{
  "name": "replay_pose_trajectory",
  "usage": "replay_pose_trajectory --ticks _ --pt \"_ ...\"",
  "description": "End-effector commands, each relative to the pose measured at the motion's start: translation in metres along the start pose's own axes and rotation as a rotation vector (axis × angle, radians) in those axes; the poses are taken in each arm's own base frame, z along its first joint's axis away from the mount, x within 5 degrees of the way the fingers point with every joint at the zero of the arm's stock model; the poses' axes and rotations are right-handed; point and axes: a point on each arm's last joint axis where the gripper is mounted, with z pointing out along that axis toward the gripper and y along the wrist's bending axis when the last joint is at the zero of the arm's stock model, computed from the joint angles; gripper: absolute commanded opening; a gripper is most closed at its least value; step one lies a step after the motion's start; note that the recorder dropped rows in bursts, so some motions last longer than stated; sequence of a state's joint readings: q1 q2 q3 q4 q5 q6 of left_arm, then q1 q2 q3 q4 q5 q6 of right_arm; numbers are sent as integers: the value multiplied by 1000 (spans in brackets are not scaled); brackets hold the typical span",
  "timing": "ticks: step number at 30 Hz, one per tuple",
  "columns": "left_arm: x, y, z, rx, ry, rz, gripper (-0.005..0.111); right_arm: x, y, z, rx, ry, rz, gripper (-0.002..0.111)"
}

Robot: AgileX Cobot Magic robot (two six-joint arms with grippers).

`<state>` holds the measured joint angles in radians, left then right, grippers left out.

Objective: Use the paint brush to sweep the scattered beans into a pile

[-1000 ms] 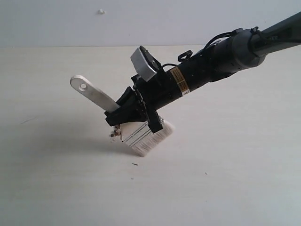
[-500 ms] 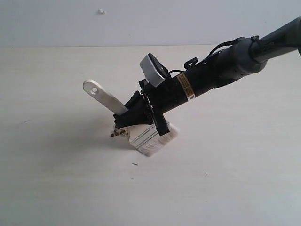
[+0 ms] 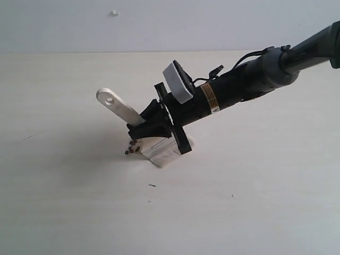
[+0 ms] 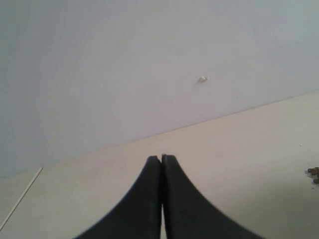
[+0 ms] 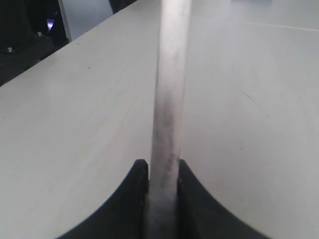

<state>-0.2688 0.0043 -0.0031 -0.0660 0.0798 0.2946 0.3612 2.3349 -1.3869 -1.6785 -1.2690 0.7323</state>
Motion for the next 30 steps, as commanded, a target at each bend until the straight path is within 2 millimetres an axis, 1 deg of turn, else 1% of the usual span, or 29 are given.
replay_pose_trajectory --ticks 1,4,6,9,11,15,18,19,23,25,27,30 --pt "1 0 0 -1 0 -7 0 0 -11 -3 29 49 -68 0" --pt "1 0 0 -1 0 -7 0 -4 -15 -4 38 44 -81 0" --pt "1 0 0 -1 0 -7 0 -7 -16 -4 44 40 -58 0" --pt "1 0 0 -1 0 -7 0 -13 -16 -6 50 37 2 0" --pt "1 0 0 -1 0 -7 0 -22 -16 -6 53 30 67 0" --pt "1 0 0 -1 0 -7 0 -44 -13 -9 50 32 122 0" --pt "1 0 0 -1 0 -7 0 -65 -8 -8 34 44 141 0" --pt "1 0 0 -1 0 -7 0 -75 -5 -7 32 42 156 0" --pt "1 0 0 -1 0 -7 0 -105 4 -2 18 30 126 0" --pt "1 0 0 -1 0 -7 0 -116 8 2 7 26 103 0" --pt "1 0 0 -1 0 -7 0 -121 10 2 5 24 97 0" --pt "1 0 0 -1 0 -7 0 -132 10 2 28 -33 136 0"
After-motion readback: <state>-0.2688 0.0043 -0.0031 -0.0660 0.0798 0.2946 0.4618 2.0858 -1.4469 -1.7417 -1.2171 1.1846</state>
